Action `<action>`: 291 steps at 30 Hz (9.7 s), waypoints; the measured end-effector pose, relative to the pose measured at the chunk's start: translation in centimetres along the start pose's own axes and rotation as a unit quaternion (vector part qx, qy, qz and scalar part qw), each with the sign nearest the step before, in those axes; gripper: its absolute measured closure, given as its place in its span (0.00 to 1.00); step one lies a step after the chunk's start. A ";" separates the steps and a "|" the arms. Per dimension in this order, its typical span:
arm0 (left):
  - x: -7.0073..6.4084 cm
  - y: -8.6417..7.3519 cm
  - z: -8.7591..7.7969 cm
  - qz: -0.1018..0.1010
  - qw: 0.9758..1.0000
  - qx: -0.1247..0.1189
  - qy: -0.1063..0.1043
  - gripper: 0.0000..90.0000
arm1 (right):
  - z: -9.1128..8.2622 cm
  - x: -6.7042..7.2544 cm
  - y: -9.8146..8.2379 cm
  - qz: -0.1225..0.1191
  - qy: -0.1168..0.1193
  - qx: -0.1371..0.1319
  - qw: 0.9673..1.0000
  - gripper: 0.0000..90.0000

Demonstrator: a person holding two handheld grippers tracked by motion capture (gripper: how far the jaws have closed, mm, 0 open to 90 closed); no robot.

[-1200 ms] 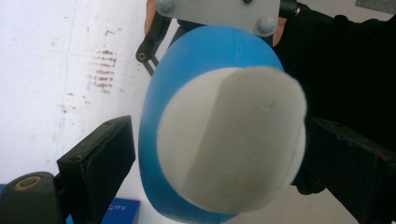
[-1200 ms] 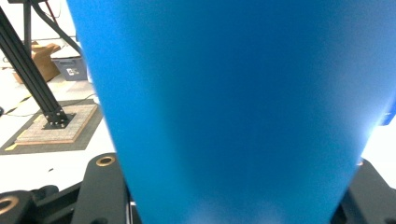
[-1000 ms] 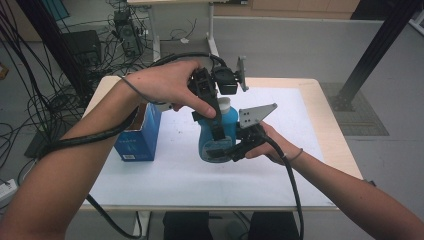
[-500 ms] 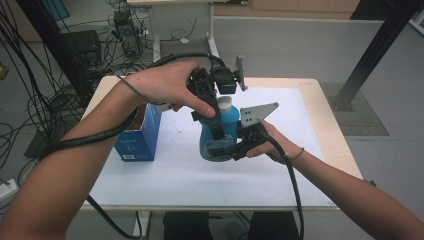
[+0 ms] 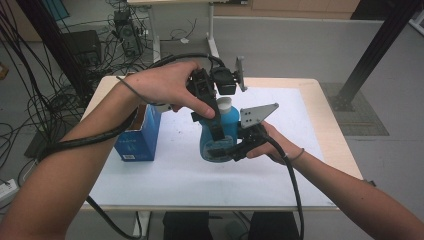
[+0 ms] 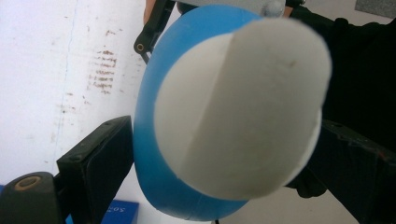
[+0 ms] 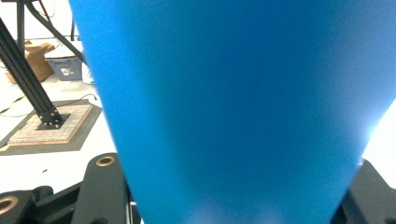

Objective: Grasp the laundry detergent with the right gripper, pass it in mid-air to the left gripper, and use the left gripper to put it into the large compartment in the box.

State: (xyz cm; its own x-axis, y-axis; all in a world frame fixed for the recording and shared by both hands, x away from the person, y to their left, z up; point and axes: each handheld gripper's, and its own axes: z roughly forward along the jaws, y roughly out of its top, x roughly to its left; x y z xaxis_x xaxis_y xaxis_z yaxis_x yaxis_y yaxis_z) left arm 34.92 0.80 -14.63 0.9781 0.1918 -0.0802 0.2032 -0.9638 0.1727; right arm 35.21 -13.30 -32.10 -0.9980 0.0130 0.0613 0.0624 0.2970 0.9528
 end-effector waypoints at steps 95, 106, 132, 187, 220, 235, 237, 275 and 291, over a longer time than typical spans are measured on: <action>0.1 0.7 0.4 0.016 1.000 -0.016 0.003 0.20 | -0.1 0.2 0.5 -0.006 0.003 -0.003 1.000 0.45; 0.5 0.8 0.5 -0.002 1.000 -0.023 -0.003 0.35 | 0.0 0.1 0.5 -0.004 0.003 -0.002 1.000 0.45; 0.5 1.0 0.5 -0.010 1.000 -0.017 0.002 0.38 | 0.0 -0.1 0.3 -0.003 0.003 -0.002 1.000 0.45; 0.4 0.8 0.6 -0.018 1.000 -0.019 0.006 0.38 | 0.2 -0.1 0.2 -0.004 0.006 -0.005 1.000 0.45; 0.5 0.9 0.5 -0.027 0.999 -0.020 0.013 0.39 | 0.2 -0.3 0.0 -0.005 0.005 -0.013 1.000 0.44; 0.8 0.8 0.1 -0.037 0.999 -0.019 0.025 0.40 | -0.1 -0.5 -0.1 0.004 -0.029 -0.020 0.999 0.03; 0.7 0.8 0.2 -0.037 0.999 -0.017 0.024 0.40 | -0.1 -0.5 0.0 0.000 -0.029 -0.019 0.999 0.01; 0.6 0.4 0.4 -0.056 0.998 -0.011 0.028 0.40 | -2.9 -0.5 0.3 -0.007 -0.050 0.193 0.980 0.01; 0.4 0.2 0.2 -0.058 0.998 -0.007 0.026 0.40 | -4.4 -1.4 0.3 0.034 -0.045 0.377 0.925 0.07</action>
State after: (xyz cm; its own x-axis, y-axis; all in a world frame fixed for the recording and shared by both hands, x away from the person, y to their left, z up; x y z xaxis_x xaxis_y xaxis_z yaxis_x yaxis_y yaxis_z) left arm 35.31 0.59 -14.83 0.9492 0.3109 -0.0491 0.3147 -0.9322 0.1786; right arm 36.64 -17.45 -30.61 -0.9906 0.1245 0.0562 0.1363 0.8733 0.4677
